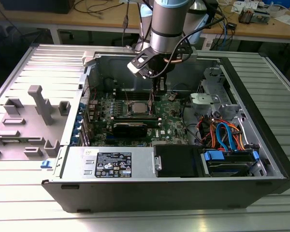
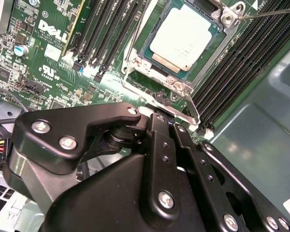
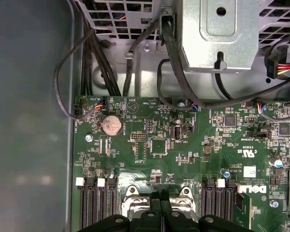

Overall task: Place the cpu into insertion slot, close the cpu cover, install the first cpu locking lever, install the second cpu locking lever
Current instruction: 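Close the cpu cover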

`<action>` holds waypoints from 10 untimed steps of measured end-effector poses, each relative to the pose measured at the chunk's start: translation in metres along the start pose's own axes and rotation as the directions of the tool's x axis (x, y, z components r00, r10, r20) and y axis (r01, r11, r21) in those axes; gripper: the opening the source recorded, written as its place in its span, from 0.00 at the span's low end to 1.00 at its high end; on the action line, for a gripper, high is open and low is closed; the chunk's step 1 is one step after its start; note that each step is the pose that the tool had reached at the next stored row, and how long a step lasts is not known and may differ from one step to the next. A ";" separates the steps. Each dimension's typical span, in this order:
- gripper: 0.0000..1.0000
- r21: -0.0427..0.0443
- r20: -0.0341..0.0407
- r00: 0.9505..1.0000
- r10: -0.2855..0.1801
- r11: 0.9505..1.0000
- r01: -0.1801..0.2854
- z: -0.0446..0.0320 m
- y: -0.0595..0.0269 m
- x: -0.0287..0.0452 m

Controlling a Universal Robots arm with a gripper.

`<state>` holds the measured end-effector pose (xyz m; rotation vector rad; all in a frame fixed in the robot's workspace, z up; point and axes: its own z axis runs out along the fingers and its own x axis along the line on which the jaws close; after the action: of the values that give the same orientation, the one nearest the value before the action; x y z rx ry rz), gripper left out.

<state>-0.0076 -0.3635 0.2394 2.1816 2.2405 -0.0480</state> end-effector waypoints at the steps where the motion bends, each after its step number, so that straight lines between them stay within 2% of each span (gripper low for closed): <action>1: 0.11 0.000 0.000 1.000 0.000 1.000 0.000 0.0001 -0.0003 0.0000; 10: 0.11 0.002 0.000 1.000 0.000 1.000 0.000 0.0010 -0.0020 0.0001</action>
<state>-0.0096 -0.3635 0.2384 2.1824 2.2412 -0.0498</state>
